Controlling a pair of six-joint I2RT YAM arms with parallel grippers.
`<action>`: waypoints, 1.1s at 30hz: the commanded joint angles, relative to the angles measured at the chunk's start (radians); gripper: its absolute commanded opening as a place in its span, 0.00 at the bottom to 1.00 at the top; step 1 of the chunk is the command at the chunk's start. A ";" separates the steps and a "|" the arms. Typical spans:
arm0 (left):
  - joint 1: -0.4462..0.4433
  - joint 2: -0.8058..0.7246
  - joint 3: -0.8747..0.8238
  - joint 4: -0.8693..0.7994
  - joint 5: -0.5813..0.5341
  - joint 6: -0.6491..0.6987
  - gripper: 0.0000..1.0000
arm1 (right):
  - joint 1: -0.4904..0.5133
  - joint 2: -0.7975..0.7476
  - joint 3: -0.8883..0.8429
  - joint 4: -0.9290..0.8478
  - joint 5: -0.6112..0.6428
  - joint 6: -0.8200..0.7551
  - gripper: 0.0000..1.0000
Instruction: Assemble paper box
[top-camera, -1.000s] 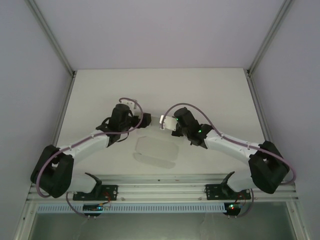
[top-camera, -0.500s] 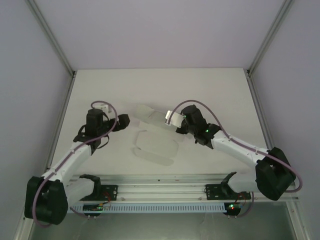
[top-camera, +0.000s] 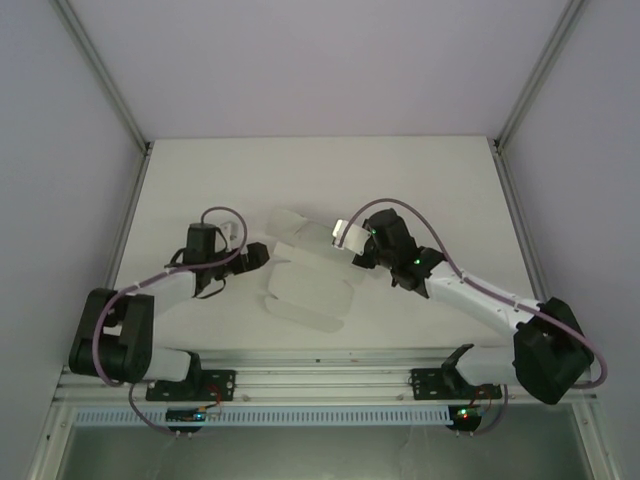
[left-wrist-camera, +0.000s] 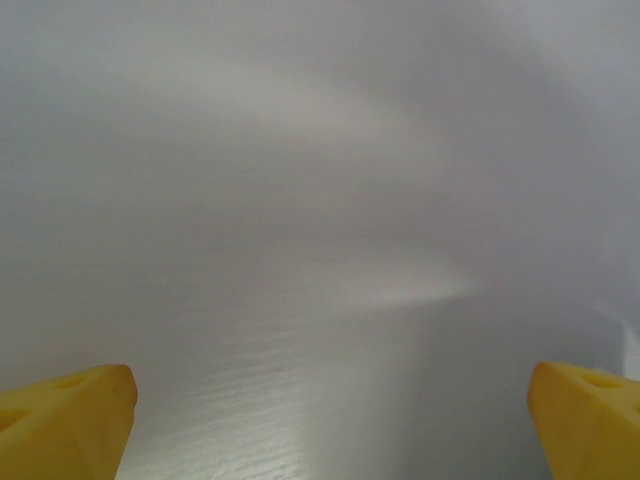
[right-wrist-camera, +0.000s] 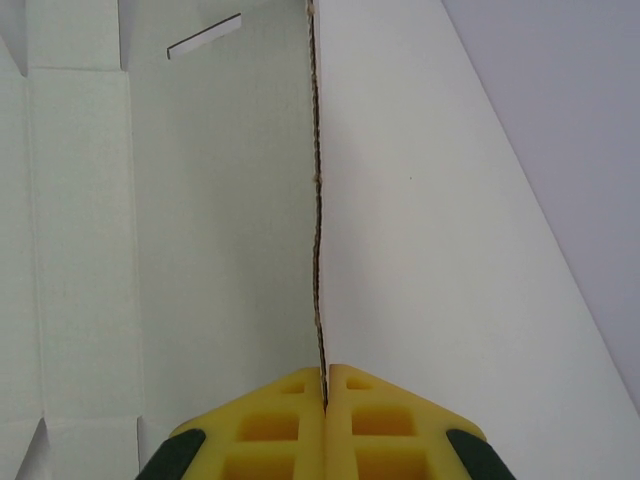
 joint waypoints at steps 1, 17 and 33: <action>-0.003 0.013 -0.018 0.145 0.106 0.035 1.00 | -0.005 -0.024 0.006 0.013 -0.031 0.020 0.00; -0.128 0.049 0.010 0.175 0.078 0.113 1.00 | -0.003 -0.026 -0.007 0.038 -0.053 0.024 0.00; -0.395 0.082 0.049 0.096 -0.613 0.061 0.99 | 0.045 0.027 -0.002 0.021 0.001 -0.030 0.00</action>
